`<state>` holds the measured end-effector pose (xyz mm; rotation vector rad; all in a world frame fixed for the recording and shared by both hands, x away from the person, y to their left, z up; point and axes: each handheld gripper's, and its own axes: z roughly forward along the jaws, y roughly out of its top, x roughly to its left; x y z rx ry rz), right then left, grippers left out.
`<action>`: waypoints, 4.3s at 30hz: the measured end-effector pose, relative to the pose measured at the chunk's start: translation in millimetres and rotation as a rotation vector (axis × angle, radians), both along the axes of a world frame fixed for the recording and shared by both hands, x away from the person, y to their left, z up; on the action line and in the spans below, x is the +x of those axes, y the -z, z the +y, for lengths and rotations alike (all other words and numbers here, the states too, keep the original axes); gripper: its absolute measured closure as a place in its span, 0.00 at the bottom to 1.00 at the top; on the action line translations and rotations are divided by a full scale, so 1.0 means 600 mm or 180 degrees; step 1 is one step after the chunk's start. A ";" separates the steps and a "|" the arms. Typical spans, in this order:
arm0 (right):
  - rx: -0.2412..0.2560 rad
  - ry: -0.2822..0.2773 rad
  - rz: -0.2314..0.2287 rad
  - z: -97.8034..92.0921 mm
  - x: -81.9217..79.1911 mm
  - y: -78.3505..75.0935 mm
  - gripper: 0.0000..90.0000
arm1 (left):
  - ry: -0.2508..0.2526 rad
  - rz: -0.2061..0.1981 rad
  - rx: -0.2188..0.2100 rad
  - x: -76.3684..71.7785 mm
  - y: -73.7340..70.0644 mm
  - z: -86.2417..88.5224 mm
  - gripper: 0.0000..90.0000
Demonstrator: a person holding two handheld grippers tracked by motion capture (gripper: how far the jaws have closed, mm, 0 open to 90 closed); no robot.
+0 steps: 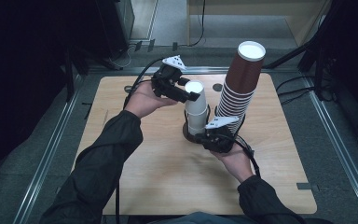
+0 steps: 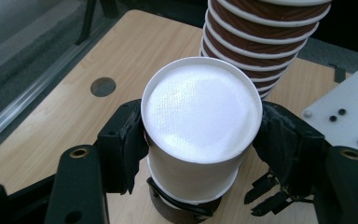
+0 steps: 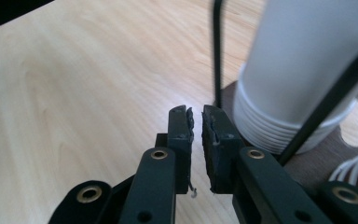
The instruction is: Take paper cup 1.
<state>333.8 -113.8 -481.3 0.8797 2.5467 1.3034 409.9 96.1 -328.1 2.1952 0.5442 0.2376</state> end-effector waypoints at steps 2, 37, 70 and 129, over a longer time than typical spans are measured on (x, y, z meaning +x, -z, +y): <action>-0.0020 -0.0080 -0.0038 -0.003 -0.005 -0.004 0.89 | 0.0005 -0.0033 0.0011 -0.006 -0.005 0.005 0.39; 0.0033 -0.0934 -0.0007 -0.030 -0.036 -0.032 0.47 | 0.0044 0.0094 -0.0039 -0.147 0.083 0.096 0.39; 0.0183 -0.1099 0.0059 -0.034 -0.046 -0.015 0.22 | 0.0694 0.0296 0.0008 -0.168 0.168 -0.004 0.39; 0.0926 -0.1126 -0.0077 -0.047 -0.033 -0.033 0.33 | 0.0513 0.0758 -0.0367 -0.174 0.248 0.017 0.12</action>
